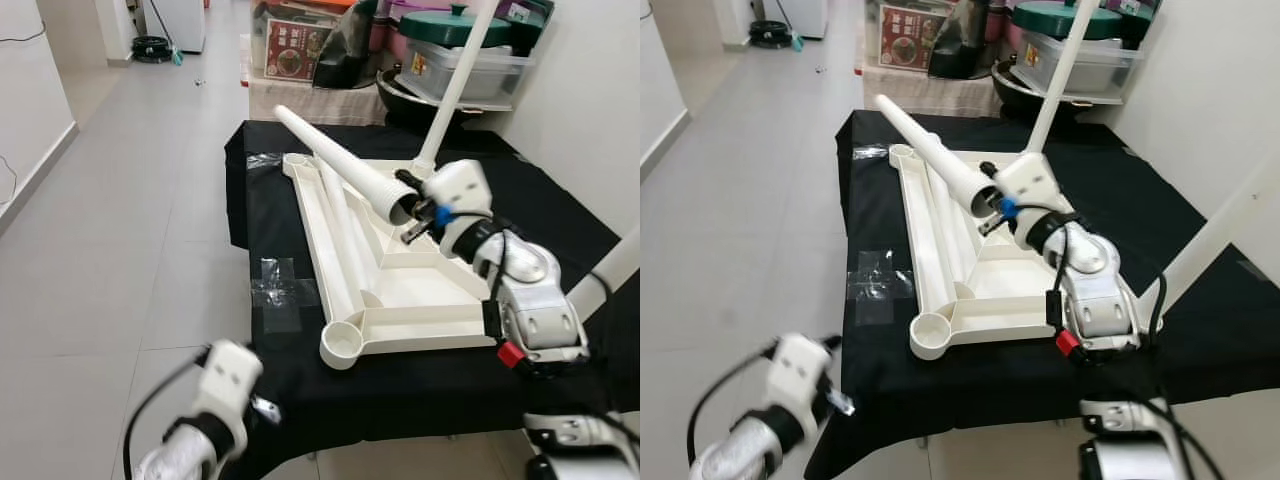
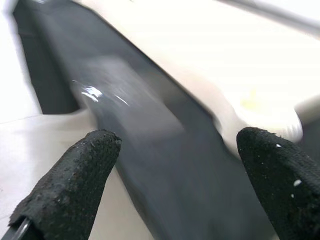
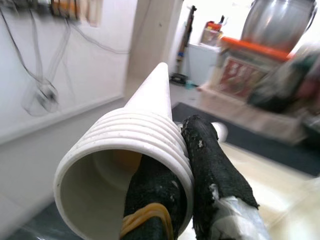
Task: Building children table
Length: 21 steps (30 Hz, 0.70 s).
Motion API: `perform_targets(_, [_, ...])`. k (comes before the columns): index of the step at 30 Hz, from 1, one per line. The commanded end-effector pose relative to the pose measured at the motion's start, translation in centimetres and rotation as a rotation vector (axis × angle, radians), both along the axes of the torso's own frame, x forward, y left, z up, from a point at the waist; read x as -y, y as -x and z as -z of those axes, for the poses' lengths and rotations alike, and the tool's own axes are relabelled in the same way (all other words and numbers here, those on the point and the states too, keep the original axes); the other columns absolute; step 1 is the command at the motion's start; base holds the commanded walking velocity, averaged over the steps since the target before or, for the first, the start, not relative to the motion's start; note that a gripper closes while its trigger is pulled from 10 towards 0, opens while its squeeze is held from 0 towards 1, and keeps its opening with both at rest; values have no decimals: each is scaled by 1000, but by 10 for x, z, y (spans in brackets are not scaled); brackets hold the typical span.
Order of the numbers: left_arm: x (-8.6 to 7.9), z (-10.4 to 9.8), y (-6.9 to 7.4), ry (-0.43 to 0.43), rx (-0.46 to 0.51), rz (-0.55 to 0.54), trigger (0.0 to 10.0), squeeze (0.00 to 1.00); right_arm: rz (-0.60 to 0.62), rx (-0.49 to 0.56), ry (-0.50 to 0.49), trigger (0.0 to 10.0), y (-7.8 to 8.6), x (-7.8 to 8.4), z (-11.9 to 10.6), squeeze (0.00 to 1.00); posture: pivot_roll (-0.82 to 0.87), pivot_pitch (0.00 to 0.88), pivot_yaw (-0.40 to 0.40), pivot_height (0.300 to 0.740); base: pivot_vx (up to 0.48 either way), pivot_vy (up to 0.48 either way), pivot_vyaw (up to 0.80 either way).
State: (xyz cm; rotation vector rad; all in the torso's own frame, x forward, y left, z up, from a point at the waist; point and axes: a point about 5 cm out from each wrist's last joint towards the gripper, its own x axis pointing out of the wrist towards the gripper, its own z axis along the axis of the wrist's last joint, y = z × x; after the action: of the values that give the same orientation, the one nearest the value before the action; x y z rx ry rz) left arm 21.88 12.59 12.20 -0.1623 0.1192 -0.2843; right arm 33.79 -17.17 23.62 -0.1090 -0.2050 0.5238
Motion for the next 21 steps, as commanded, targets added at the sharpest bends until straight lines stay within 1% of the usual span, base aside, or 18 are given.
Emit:
perform_targets(1, [-8,-6,-4,131,0,-66,10000,1000,-38,-47,-140,0,4,4,1,0,42,0,-124,740,0,0,0])
perform_targets(2, [-8,-6,-4,131,0,-66,10000,1000,-38,-47,-140,0,4,4,1,0,42,0,-124,740,0,0,0])
perform_targets(3, [-13,-16,-11,281,24,-116,10000,1000,-96,-97,-234,0,9,-2,8,0,46,0,-126,740,0,0,0])
perform_targets(4, [-20,-28,-17,454,56,-154,10000,1000,-178,-157,-318,0,16,-10,18,0,46,0,-123,740,0,0,0])
perform_targets(5, [-20,-28,-17,454,56,-154,10000,1000,-178,-157,-318,0,16,-10,18,0,46,0,-123,740,0,0,0])
perform_targets(6, [-25,-35,-21,562,76,-169,10000,1000,-233,-191,-364,0,21,-16,23,0,46,0,-123,740,0,0,0])
perform_targets(7, [-32,-44,-25,699,105,-175,10000,0,-285,-238,-422,0,26,-22,31,0,47,0,-124,740,0,0,0])
perform_targets(8, [-32,-44,-25,699,105,-175,10000,0,-285,-238,-422,0,26,-22,31,0,47,0,-124,740,0,0,0])
perform_targets(9, [-38,-50,-27,805,134,-176,10000,0,-334,-278,-474,0,31,-26,36,0,47,0,-125,740,0,0,0])
perform_targets(11, [-46,-57,-28,936,163,-162,10000,0,-413,-337,-548,0,38,-31,41,0,49,0,-126,740,0,0,0])
perform_targets(13, [-46,-57,-28,936,163,-162,10000,0,-413,-337,-548,0,38,-31,41,0,49,0,-126,740,0,0,0])
perform_targets(14, [-49,-60,-27,999,177,-141,10000,0,-471,-375,-582,0,44,-34,44,0,52,0,-128,740,0,0,0])
perform_targets(16, [-49,-60,-27,999,177,-141,10000,0,-471,-375,-582,0,44,-34,44,0,52,0,-128,740,0,0,0])
perform_targets(17, [-52,-63,-26,1068,193,-114,10000,0,-516,-409,-597,0,49,-35,48,0,55,0,-128,740,0,0,0])
perform_targets(18, [-52,-63,-26,1068,193,-114,10000,0,-516,-409,-597,0,49,-35,48,0,55,0,-128,740,0,0,0])
perform_targets(20, [-56,-62,-21,1157,207,-61,10000,0,-589,-469,-621,0,59,-36,55,0,51,0,-124,740,0,0,0])
perform_targets(21, [-57,-60,-19,1174,208,-52,10000,0,-611,-488,-626,0,62,-36,56,0,51,0,-125,740,0,0,0])
